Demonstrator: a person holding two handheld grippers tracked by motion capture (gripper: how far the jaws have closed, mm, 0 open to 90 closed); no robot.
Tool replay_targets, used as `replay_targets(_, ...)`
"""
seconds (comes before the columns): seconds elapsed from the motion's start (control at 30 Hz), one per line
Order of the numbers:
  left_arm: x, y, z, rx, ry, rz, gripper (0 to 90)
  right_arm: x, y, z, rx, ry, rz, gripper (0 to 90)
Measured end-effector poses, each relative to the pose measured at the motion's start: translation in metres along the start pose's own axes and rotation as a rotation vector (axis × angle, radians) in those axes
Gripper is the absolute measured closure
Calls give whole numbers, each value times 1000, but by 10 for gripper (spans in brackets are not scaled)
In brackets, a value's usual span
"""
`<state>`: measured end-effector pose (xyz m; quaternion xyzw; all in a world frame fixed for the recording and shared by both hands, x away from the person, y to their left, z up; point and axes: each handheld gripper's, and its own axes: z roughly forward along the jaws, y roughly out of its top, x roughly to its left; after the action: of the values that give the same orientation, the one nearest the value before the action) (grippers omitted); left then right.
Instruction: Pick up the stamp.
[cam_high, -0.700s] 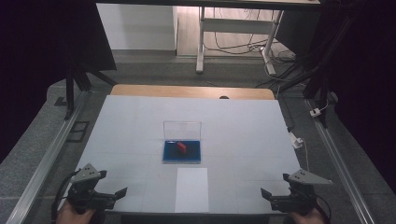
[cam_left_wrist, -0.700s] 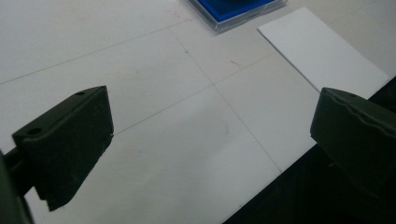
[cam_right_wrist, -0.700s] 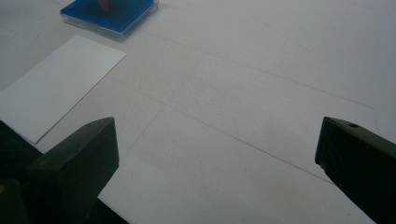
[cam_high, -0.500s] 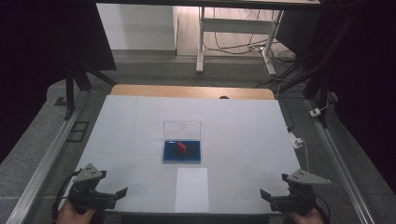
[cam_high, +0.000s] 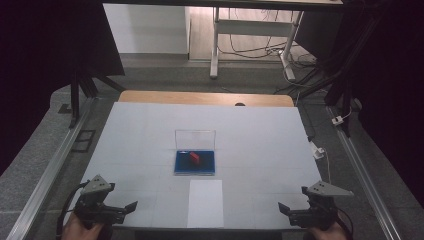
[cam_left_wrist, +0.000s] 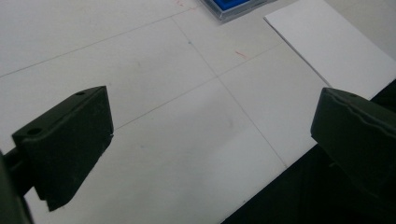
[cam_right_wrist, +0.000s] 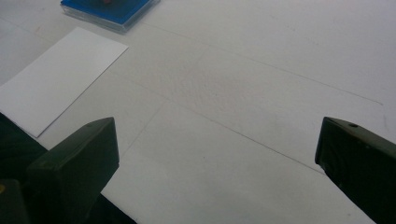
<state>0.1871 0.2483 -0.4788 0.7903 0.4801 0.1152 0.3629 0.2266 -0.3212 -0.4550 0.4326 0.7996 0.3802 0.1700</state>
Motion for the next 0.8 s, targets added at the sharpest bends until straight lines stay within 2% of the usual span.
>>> replay_targets(0.3,-3,4,0,-34,9,21,0,1,0,1,14,-3,-10,1)
replay_targets(0.5,-9,11,3,-51,12,61,0,2,0,1,18,-3,-15,1)
replay_targets(0.73,-13,20,10,-52,-15,101,0,2,0,2,23,1,-24,1)
replay_targets(0.8,-15,25,13,-66,-31,113,0,3,0,2,25,0,-27,1)
